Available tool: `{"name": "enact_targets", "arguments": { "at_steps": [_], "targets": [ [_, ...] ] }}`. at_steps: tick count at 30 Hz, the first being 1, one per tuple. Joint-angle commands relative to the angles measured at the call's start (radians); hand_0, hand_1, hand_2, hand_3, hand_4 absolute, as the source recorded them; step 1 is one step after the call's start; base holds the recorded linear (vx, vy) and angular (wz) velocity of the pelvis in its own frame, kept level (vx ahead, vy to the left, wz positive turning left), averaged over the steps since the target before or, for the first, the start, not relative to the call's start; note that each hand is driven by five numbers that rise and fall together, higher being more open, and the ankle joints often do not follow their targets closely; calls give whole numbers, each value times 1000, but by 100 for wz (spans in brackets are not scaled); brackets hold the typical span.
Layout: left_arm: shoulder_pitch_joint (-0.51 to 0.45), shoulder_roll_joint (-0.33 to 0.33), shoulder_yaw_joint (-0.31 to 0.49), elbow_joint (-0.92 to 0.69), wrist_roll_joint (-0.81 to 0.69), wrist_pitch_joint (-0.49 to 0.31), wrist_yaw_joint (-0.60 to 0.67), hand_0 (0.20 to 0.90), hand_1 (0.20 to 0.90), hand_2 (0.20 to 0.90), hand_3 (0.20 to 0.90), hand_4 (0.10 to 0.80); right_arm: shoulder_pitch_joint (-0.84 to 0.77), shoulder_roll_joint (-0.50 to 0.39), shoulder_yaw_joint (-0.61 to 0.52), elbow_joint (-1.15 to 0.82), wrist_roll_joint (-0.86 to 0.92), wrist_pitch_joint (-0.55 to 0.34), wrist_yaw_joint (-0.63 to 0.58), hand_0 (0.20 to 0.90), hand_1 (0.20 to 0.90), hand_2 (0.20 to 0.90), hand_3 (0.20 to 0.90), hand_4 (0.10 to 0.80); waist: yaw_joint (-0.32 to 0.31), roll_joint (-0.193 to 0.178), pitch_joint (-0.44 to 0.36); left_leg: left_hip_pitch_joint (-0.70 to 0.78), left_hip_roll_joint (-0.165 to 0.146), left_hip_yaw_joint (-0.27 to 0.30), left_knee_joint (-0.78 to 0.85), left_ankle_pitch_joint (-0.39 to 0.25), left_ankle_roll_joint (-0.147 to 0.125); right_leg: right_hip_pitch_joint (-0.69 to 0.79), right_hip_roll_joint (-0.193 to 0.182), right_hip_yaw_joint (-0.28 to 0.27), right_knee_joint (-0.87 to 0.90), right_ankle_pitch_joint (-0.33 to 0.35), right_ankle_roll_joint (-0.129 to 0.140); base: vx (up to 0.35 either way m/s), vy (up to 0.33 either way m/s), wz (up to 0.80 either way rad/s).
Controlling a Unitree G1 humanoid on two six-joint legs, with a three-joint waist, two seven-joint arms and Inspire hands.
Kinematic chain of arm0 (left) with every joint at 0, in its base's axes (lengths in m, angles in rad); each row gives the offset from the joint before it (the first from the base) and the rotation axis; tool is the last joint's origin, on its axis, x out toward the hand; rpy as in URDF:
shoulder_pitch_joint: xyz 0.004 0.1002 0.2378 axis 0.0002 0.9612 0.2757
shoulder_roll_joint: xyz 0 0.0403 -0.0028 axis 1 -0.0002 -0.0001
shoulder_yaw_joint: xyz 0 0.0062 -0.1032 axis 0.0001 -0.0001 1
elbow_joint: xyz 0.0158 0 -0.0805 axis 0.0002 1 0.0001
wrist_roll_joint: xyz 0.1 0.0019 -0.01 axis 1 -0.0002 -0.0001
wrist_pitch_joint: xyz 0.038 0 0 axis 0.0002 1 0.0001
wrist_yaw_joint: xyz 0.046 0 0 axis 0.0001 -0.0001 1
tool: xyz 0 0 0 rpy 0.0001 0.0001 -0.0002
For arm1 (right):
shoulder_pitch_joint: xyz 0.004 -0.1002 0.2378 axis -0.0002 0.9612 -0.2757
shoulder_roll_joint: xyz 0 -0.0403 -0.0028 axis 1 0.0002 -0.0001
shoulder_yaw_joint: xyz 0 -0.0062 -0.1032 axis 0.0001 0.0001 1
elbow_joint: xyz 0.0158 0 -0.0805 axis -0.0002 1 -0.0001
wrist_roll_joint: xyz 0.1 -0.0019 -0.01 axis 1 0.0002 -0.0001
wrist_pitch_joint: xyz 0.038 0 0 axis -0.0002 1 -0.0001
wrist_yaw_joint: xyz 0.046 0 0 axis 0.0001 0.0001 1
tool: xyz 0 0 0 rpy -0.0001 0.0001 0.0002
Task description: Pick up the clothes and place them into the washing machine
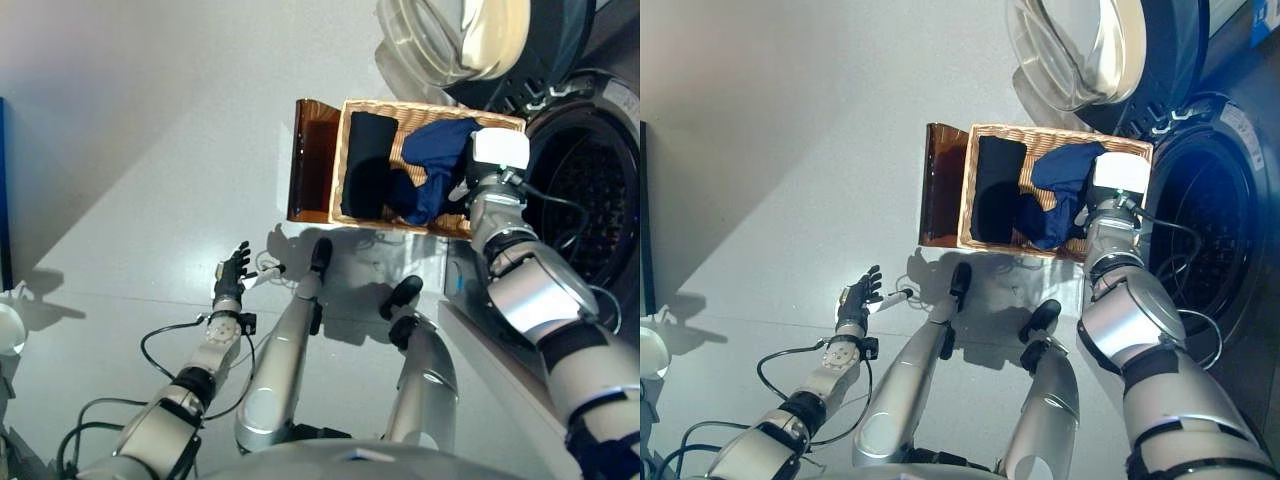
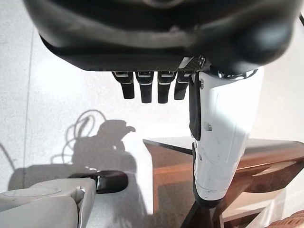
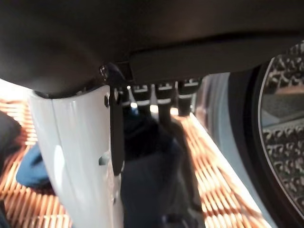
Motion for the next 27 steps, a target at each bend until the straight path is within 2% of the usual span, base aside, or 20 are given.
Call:
{"name": "enact_targets", "arguments": {
  "at_steps": [1,17,27],
  "targets": [
    [19,17,3,-4,11,-30,21,900,900,900,900,800,-84,-65,43,25,-23,8,-7,200,200,200,200,300,7,22,-11,-35,-3,27,67,-74,-67,78,2,18,-70,13,58,0,0,0],
    [32,23,1,2,6,-35,22,900,900,900,900,800,-114,-84,41,21,-14,10,-35,200,200,200,200,300,4,25,-5,-9,-8,12,41,-59,-73,103,1,9,-72,9,59,0,0,0],
    [40,23,-1,24,5,-39,36,900,900,900,900,800,-97,-72,4,-25,45,-10,-81,200,200,200,200,300,-15,7,-20,46,-6,18,10,-54,-74,160,10,10,-121,30,66,0,0,0]
  ]
}}
